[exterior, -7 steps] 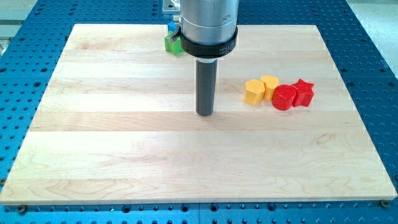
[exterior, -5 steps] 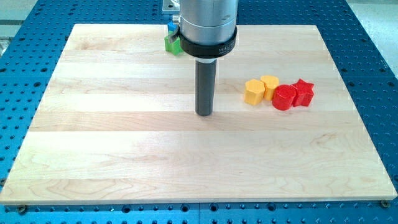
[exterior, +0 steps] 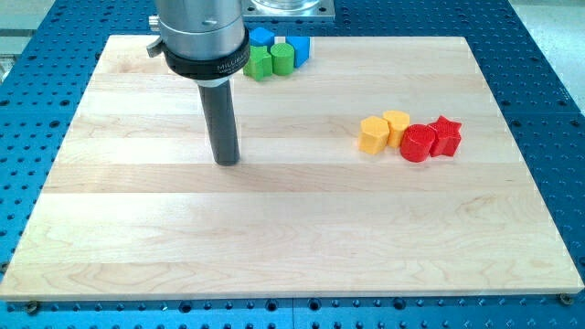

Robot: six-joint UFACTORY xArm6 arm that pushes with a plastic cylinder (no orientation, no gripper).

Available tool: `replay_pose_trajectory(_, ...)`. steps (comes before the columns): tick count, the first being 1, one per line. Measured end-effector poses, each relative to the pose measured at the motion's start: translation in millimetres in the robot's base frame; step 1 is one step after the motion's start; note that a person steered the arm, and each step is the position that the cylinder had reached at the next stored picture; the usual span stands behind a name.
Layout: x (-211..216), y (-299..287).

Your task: Move the blue cube to the left of the green star

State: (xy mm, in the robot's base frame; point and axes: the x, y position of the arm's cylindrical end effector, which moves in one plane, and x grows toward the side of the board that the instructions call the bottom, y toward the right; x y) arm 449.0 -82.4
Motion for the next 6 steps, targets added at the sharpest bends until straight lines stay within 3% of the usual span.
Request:
replay_pose_trajectory(3, 6, -4)
replay_pose_trajectory(5, 26, 38)
replay_pose_trajectory(6, -37, 17)
